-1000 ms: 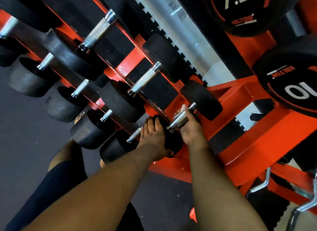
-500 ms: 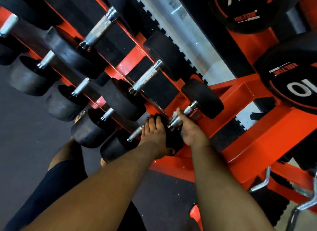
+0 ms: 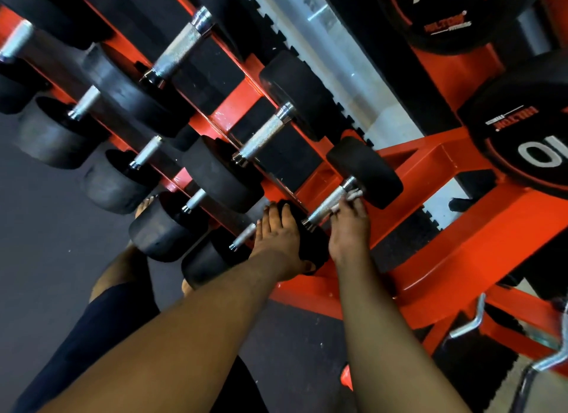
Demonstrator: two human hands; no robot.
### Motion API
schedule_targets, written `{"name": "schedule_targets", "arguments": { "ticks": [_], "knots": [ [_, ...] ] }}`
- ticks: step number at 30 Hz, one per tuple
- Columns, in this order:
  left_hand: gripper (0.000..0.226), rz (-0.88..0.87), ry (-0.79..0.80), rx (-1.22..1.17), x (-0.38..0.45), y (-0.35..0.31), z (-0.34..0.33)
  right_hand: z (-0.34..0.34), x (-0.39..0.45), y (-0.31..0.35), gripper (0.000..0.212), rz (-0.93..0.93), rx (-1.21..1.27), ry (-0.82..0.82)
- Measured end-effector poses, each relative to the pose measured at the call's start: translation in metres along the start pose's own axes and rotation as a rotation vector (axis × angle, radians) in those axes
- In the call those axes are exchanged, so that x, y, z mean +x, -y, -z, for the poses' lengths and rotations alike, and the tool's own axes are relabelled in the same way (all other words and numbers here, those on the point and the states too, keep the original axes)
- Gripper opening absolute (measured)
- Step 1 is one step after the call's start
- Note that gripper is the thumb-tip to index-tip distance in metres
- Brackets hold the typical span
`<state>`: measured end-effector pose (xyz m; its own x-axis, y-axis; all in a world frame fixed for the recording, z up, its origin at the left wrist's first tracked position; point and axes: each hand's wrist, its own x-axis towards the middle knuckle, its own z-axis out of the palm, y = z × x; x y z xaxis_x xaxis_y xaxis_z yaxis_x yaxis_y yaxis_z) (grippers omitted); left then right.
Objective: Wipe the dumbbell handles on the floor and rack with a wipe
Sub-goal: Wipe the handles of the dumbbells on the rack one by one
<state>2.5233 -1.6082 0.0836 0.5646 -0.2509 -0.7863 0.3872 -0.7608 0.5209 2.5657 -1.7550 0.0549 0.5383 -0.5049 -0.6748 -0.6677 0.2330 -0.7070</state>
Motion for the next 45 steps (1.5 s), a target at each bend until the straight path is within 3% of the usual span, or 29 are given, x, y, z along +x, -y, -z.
{"name": "schedule_targets", "arguments": {
  "ticks": [3, 9, 14, 16, 18, 19, 23, 26, 28, 30, 32, 35, 37, 41, 45],
  "knots": [
    [0.146, 0.001, -0.006, -0.002, -0.001, 0.0, 0.0, 0.009, -0.018, -0.02, 0.02, -0.031, -0.266, 0.069],
    [0.146, 0.001, -0.021, -0.008, 0.0, 0.0, -0.002, 0.002, -0.004, 0.01, 0.03, 0.098, -0.216, -0.068],
    [0.147, 0.0, -0.021, -0.002, 0.0, 0.0, -0.001, 0.015, -0.029, -0.016, 0.022, -0.032, -0.639, 0.136],
    [0.147, 0.006, -0.02, -0.001, 0.001, 0.0, -0.002, 0.018, -0.033, -0.002, 0.025, 0.218, -0.803, 0.034],
    [0.147, 0.011, -0.02, -0.008, 0.002, 0.0, -0.003, 0.017, -0.033, 0.016, 0.032, 0.61, -1.018, -0.106],
    [0.147, 0.011, -0.022, -0.011, 0.002, 0.001, -0.003, 0.015, -0.032, 0.02, 0.04, 0.741, -1.161, -0.087],
    [0.145, -0.007, -0.044, -0.029, -0.001, 0.0, -0.003, 0.019, -0.037, 0.001, 0.057, 0.874, -1.829, 0.158],
    [0.144, -0.014, -0.059, -0.031, 0.0, 0.0, -0.003, 0.024, -0.031, 0.005, 0.056, 1.081, -2.119, 0.37],
    [0.146, -0.004, -0.043, -0.021, 0.001, 0.0, -0.004, 0.023, -0.023, 0.018, 0.057, 1.144, -2.134, 0.312],
    [0.146, 0.005, -0.037, -0.024, 0.001, 0.001, -0.003, 0.015, -0.02, 0.025, 0.064, 1.052, -2.173, 0.239],
    [0.144, -0.006, -0.039, -0.028, 0.001, 0.0, -0.003, 0.01, -0.024, 0.015, 0.065, 1.025, -2.233, 0.379],
    [0.142, -0.019, -0.048, -0.026, 0.001, 0.001, -0.004, 0.017, -0.021, 0.008, 0.048, 1.087, -2.179, 0.729],
    [0.14, -0.024, -0.047, -0.02, 0.001, 0.001, -0.004, 0.022, -0.016, 0.017, 0.045, 1.183, -2.142, 0.778],
    [0.142, -0.012, -0.045, -0.03, 0.001, 0.001, -0.003, 0.028, -0.028, 0.013, 0.053, 1.274, -2.119, 0.604],
    [0.144, -0.005, -0.042, -0.015, 0.001, 0.001, -0.003, 0.024, -0.041, 0.02, 0.042, 1.07, -2.109, 0.162]
  ]
}}
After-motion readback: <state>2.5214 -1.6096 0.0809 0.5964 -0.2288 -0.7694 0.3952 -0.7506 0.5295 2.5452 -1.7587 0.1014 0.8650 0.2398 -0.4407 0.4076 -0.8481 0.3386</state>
